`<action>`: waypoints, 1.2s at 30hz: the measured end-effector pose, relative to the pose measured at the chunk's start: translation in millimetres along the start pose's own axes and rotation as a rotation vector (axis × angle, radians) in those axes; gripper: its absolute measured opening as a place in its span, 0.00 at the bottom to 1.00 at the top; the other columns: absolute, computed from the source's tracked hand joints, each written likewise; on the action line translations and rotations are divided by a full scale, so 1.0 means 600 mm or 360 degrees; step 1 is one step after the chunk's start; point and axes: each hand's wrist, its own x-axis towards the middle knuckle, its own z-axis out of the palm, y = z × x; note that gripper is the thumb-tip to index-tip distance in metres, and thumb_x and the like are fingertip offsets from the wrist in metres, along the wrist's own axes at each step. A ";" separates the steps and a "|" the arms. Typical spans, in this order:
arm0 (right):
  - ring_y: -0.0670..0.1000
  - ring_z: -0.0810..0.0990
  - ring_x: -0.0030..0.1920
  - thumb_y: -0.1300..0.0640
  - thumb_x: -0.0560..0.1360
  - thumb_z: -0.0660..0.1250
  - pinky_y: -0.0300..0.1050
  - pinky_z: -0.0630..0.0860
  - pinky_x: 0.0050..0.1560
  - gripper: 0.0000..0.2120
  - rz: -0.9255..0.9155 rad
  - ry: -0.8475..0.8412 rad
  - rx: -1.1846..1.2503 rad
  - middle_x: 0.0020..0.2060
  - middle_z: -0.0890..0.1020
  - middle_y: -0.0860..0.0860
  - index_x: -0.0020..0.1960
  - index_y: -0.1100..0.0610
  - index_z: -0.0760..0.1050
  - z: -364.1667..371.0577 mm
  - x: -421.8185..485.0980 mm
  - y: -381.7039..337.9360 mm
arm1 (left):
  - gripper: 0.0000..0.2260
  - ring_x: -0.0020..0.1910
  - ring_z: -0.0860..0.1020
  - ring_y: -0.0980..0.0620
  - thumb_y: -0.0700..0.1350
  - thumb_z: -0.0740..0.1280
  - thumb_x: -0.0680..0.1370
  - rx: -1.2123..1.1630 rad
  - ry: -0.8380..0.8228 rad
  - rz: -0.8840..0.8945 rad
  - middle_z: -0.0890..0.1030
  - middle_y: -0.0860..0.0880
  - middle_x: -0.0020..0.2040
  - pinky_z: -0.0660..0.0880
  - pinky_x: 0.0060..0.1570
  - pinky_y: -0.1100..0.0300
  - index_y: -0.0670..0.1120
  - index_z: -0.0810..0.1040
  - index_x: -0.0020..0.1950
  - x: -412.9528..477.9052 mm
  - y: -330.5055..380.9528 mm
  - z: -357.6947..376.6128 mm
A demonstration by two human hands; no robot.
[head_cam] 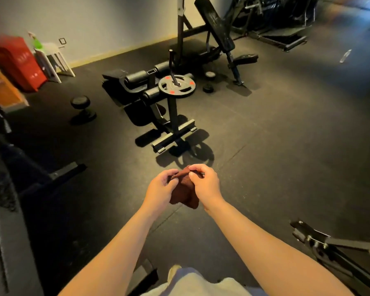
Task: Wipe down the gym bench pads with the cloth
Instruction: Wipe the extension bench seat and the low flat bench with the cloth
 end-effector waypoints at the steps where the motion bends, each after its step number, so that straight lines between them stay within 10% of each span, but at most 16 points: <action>1: 0.45 0.78 0.55 0.59 0.79 0.66 0.45 0.77 0.59 0.10 -0.0003 -0.0013 -0.0001 0.55 0.79 0.47 0.50 0.44 0.80 0.018 0.032 -0.018 | 0.12 0.55 0.79 0.60 0.45 0.64 0.83 0.0016 0.0016 -0.0016 0.81 0.57 0.56 0.79 0.58 0.58 0.53 0.78 0.66 0.033 0.009 -0.017; 23: 0.46 0.74 0.60 0.57 0.80 0.67 0.39 0.73 0.55 0.15 -0.0024 -0.0592 -0.0107 0.63 0.70 0.47 0.65 0.48 0.73 0.373 0.806 -0.278 | 0.13 0.61 0.74 0.54 0.49 0.62 0.84 -0.0011 0.0414 -0.0270 0.75 0.58 0.62 0.74 0.63 0.56 0.57 0.76 0.68 0.835 0.102 -0.312; 32: 0.47 0.77 0.59 0.58 0.81 0.64 0.49 0.78 0.62 0.11 -0.0032 -0.0453 -0.0093 0.58 0.76 0.46 0.59 0.46 0.77 0.676 1.089 -0.364 | 0.19 0.66 0.72 0.52 0.46 0.66 0.82 -0.0031 0.0201 -0.0218 0.72 0.55 0.70 0.73 0.68 0.50 0.58 0.72 0.72 1.173 0.034 -0.550; 36: 0.47 0.77 0.59 0.58 0.82 0.62 0.44 0.76 0.57 0.11 0.0107 -0.0320 -0.0009 0.57 0.79 0.46 0.61 0.47 0.77 0.821 1.201 -0.430 | 0.19 0.66 0.68 0.55 0.44 0.65 0.83 0.0134 0.0003 -0.0104 0.66 0.55 0.75 0.70 0.61 0.64 0.54 0.72 0.74 1.342 0.012 -0.682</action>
